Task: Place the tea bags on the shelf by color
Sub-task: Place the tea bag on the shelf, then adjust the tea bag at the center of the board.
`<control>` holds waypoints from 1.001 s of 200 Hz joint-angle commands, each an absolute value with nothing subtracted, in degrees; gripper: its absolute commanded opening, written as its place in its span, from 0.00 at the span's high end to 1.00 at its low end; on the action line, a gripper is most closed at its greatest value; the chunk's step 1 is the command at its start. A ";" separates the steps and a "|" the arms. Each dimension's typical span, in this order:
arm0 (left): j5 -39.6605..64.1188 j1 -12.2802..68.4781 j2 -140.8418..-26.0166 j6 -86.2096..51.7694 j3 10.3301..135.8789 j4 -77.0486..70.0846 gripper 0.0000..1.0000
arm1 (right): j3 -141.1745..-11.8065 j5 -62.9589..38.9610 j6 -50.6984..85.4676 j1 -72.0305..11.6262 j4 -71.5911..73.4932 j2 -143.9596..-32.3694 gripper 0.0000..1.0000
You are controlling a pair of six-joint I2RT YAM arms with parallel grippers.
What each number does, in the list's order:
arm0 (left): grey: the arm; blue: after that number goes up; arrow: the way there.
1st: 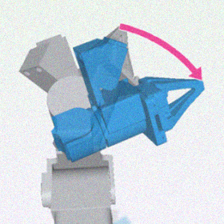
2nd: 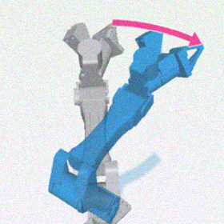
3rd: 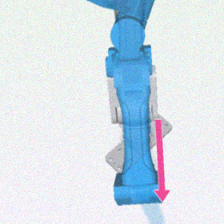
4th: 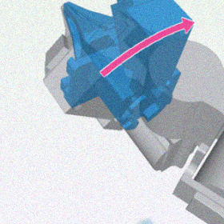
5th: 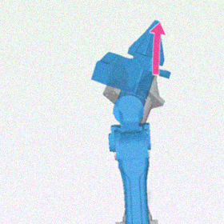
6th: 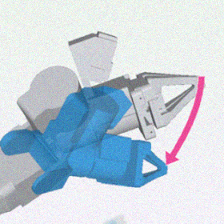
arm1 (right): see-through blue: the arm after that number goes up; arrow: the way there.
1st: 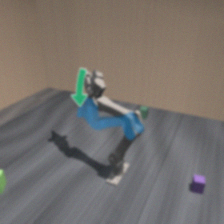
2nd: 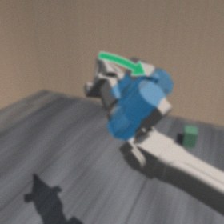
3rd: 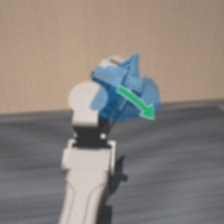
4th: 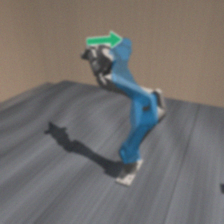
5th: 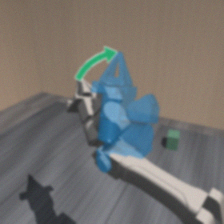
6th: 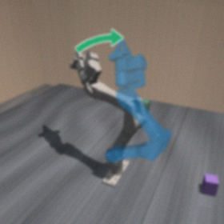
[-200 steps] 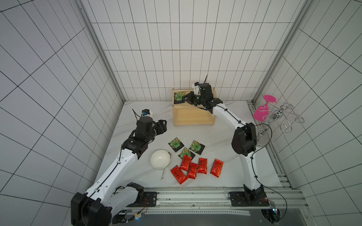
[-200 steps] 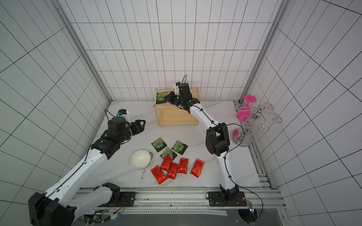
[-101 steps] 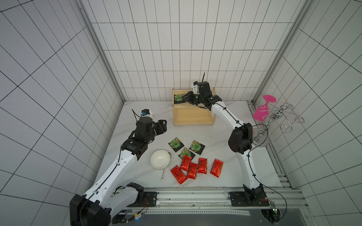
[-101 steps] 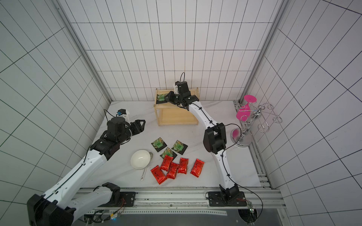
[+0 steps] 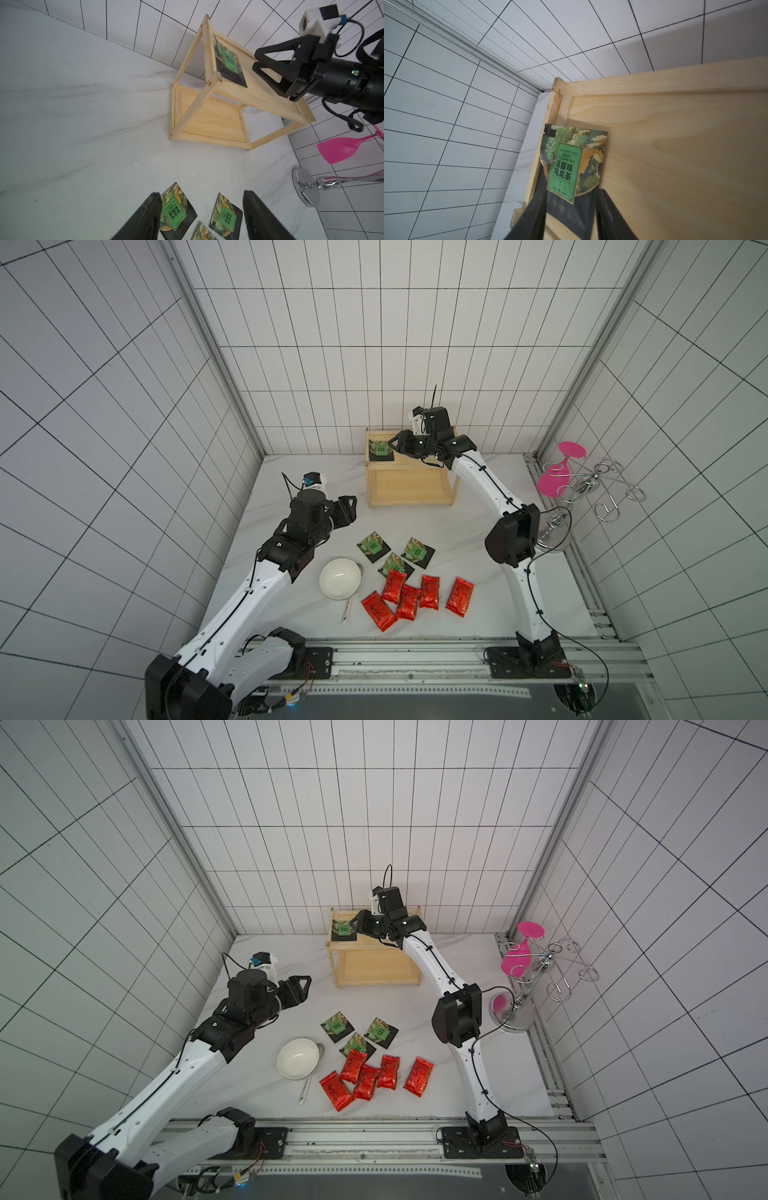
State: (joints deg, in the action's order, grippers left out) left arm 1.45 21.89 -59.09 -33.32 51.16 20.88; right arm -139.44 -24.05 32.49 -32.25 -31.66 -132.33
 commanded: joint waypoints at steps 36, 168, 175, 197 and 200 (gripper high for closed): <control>6.86 30.64 -62.74 -34.45 51.86 22.15 0.38 | -97.15 -17.16 27.08 -34.41 -21.48 -97.44 0.59; 5.66 33.22 -70.22 -39.84 49.93 19.71 0.40 | -50.63 7.64 7.33 -48.24 -10.21 -88.52 0.44; 5.84 33.22 -70.43 -39.88 50.01 19.61 0.40 | -50.88 7.29 6.64 -48.42 -10.10 -89.33 0.41; 6.33 33.23 -71.02 -39.78 50.10 19.51 0.40 | -51.89 6.59 5.45 -48.65 -9.59 -93.66 0.36; 6.27 33.26 -71.02 -39.81 50.13 19.51 0.40 | -51.98 6.57 5.45 -48.68 -9.38 -94.13 0.36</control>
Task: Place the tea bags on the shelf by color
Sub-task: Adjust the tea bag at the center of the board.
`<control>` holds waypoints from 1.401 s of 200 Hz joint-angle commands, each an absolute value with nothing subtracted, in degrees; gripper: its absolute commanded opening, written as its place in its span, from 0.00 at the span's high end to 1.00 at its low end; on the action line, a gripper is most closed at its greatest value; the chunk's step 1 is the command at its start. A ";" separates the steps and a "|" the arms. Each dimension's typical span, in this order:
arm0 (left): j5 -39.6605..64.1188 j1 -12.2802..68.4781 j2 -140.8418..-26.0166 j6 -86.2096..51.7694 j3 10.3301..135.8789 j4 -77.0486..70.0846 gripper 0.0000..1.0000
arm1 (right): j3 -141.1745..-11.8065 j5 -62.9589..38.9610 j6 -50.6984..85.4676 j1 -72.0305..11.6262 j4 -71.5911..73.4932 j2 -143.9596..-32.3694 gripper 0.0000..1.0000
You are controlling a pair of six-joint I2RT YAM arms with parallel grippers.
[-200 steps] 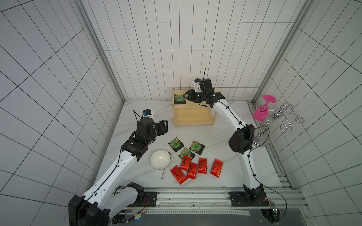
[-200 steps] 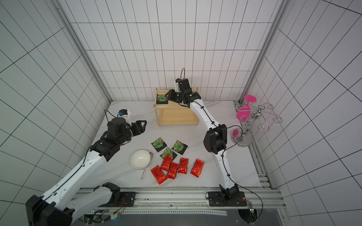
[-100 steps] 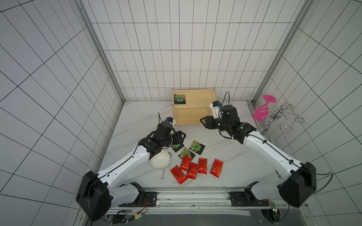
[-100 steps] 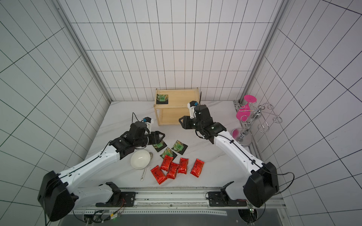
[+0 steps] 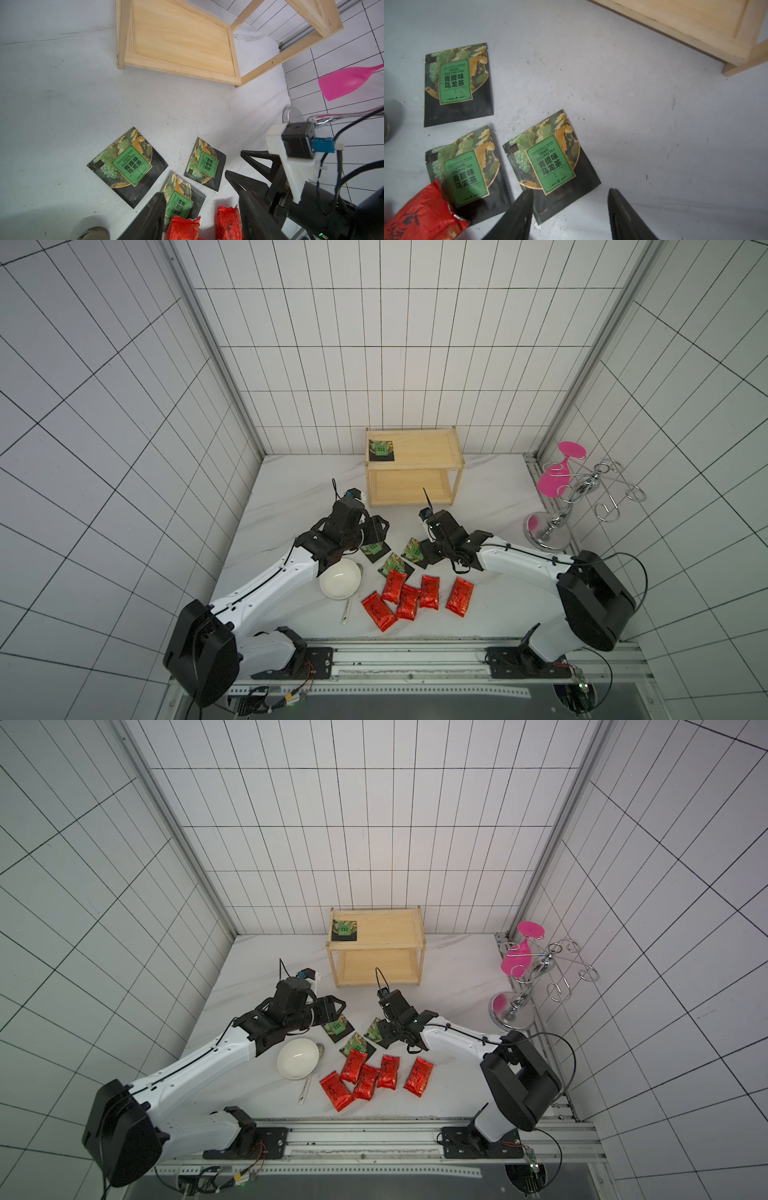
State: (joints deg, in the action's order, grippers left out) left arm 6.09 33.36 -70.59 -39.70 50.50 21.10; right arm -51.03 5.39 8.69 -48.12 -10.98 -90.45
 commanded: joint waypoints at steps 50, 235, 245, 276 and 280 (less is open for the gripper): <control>7.03 33.18 -71.72 -39.72 49.90 19.25 0.40 | -53.71 7.47 6.73 -48.61 -8.61 -99.39 0.34; 14.55 42.58 -85.28 -44.99 51.22 11.56 0.42 | -47.11 -19.77 27.15 -32.05 2.05 -90.85 0.46; 15.25 43.75 -87.39 -45.24 52.50 11.28 0.44 | -47.74 -21.15 26.98 -31.12 2.73 -92.20 0.48; 17.43 45.13 -94.11 -45.59 56.44 11.51 0.48 | -48.47 -24.35 27.11 -28.88 4.84 -96.06 0.54; 17.53 45.17 -94.78 -45.66 56.86 11.51 0.48 | -48.35 -24.54 27.11 -28.58 5.07 -96.42 0.55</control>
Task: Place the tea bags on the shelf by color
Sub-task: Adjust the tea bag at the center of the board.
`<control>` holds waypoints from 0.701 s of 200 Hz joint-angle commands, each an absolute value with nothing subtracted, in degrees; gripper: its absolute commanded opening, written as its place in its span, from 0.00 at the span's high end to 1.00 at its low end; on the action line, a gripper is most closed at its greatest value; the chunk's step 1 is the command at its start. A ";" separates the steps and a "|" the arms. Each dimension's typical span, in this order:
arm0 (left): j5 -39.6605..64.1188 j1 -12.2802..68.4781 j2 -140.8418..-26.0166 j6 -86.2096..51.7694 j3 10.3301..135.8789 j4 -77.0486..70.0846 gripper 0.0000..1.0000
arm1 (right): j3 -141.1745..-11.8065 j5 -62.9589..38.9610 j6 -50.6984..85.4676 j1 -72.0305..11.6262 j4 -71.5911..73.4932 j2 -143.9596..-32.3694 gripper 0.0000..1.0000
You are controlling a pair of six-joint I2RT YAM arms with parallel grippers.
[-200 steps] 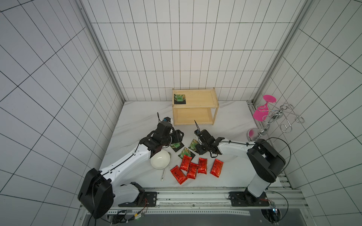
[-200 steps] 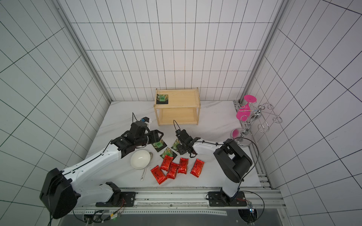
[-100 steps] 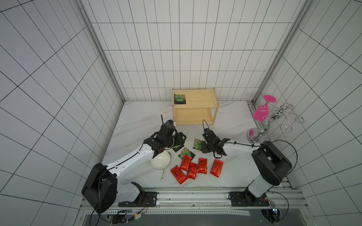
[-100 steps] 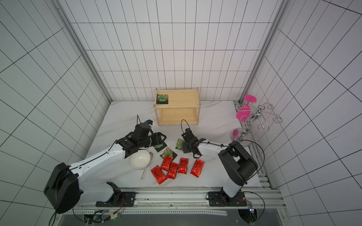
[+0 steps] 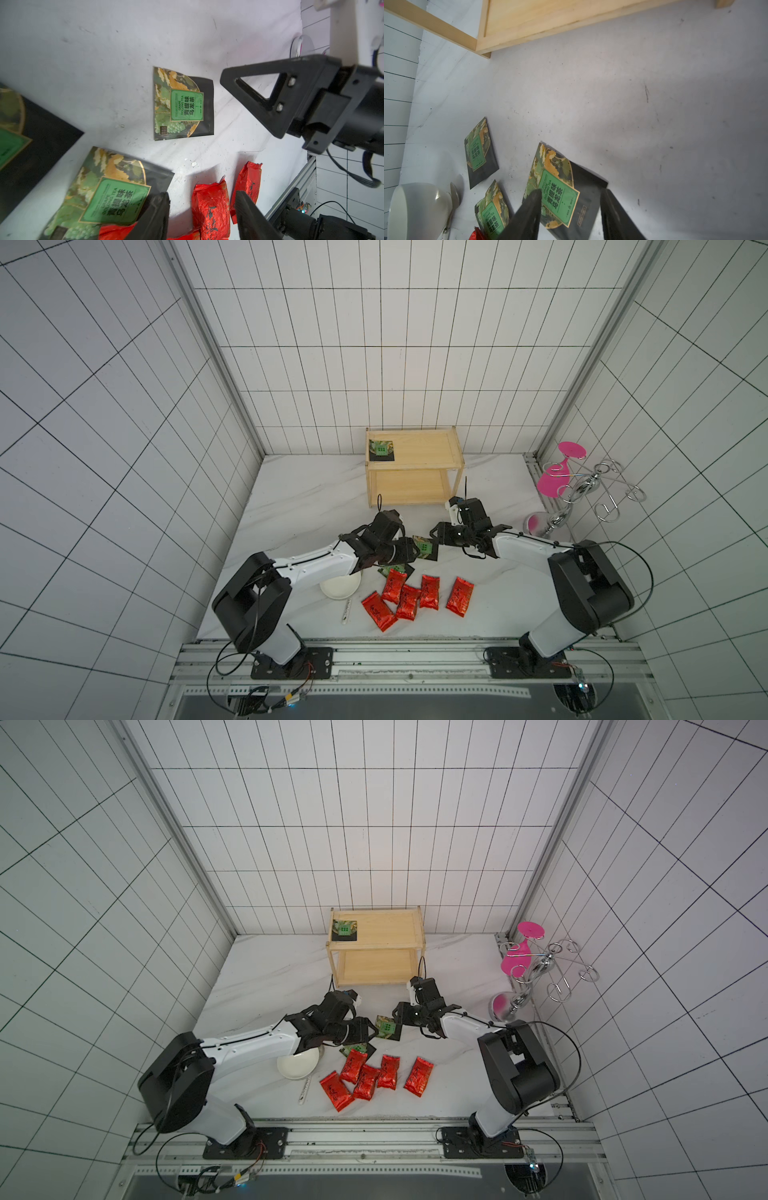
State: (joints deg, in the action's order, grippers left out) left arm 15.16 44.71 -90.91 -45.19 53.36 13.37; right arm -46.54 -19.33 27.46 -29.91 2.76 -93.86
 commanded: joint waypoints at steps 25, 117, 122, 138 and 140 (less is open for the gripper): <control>17.57 45.18 -98.24 -46.07 59.01 11.51 0.49 | -48.04 -25.13 27.32 -27.80 6.05 -97.64 0.58; 16.13 43.23 -105.47 -45.59 61.03 11.10 0.49 | -48.95 -26.37 26.98 -26.40 5.86 -99.26 0.59; 16.16 43.29 -105.82 -45.74 61.21 10.91 0.49 | -49.04 -26.44 26.98 -26.40 5.97 -99.69 0.59; 16.59 43.44 -107.18 -45.97 61.93 10.65 0.49 | -48.88 -27.28 27.37 -26.37 6.56 -100.61 0.59; 16.61 43.42 -107.28 -45.97 62.00 10.64 0.49 | -48.80 -27.43 27.41 -26.41 6.63 -100.63 0.59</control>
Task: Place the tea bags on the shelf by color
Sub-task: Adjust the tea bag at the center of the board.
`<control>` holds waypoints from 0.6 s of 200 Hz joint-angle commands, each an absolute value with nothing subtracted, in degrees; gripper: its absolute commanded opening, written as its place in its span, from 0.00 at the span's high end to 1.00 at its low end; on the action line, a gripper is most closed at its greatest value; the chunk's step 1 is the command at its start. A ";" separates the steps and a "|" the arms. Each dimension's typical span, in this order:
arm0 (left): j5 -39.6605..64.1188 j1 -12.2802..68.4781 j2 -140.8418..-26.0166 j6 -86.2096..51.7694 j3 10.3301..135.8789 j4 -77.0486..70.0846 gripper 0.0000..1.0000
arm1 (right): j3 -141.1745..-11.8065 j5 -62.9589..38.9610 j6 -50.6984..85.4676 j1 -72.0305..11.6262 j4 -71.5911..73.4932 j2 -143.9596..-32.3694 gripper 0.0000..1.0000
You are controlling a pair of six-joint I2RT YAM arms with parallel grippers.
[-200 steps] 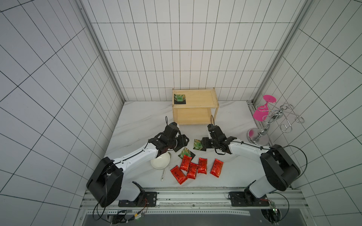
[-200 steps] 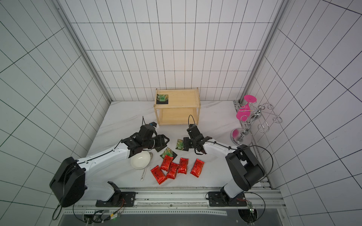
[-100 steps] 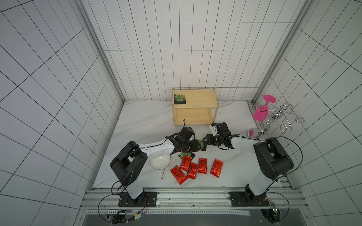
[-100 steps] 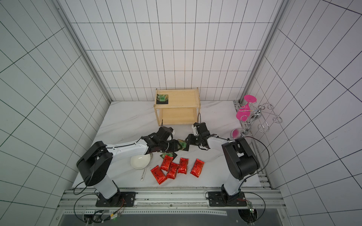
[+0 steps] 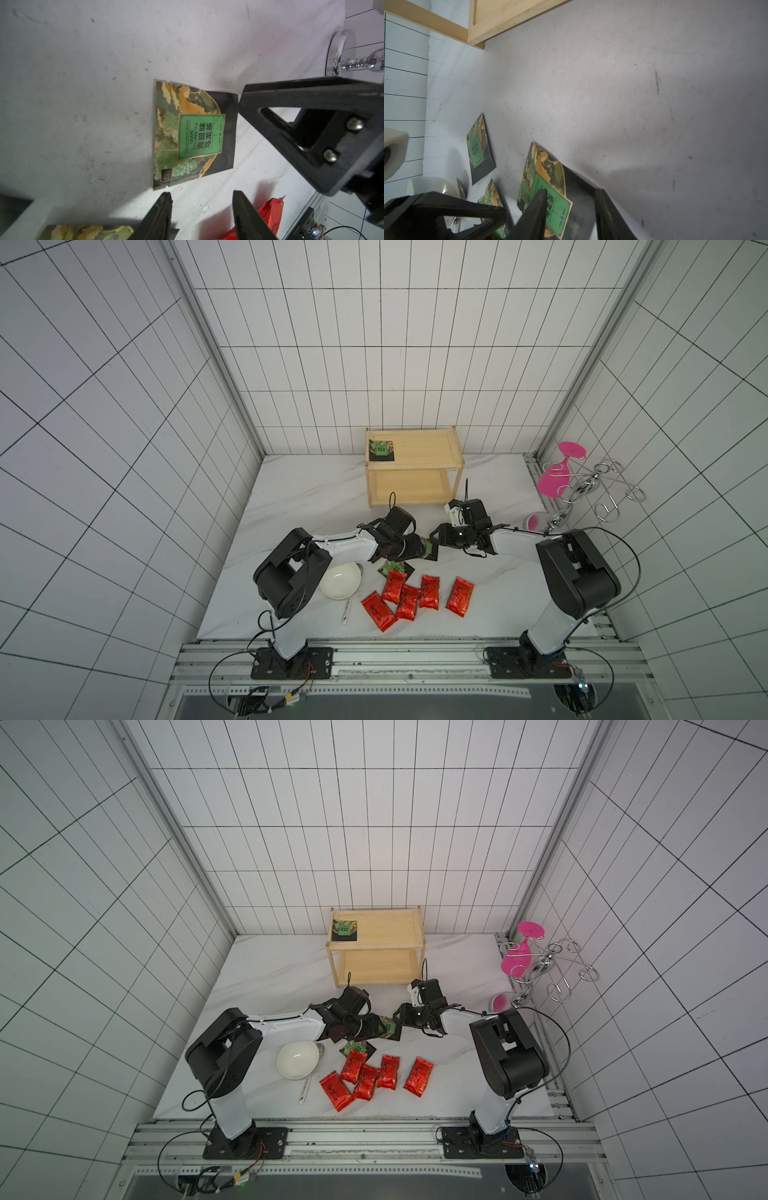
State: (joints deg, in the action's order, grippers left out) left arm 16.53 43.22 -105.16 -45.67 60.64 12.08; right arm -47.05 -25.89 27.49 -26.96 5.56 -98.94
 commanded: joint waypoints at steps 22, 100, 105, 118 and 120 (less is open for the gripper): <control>16.27 43.18 -108.43 -45.92 62.14 10.46 0.49 | -47.04 -27.95 27.81 -26.42 7.03 -99.70 0.59; 15.53 41.77 -111.32 -45.37 64.27 9.37 0.49 | -37.06 -29.29 31.86 -26.40 9.57 -92.49 0.60; 15.43 41.69 -111.55 -45.27 64.56 9.40 0.49 | -36.44 -29.19 32.41 -26.40 9.79 -91.96 0.60; 15.12 41.53 -112.05 -45.09 65.35 9.47 0.49 | -34.86 -29.43 33.92 -26.42 10.81 -90.54 0.61; 15.12 41.52 -112.17 -45.04 65.45 9.42 0.49 | -34.69 -29.51 34.17 -26.42 10.92 -90.38 0.61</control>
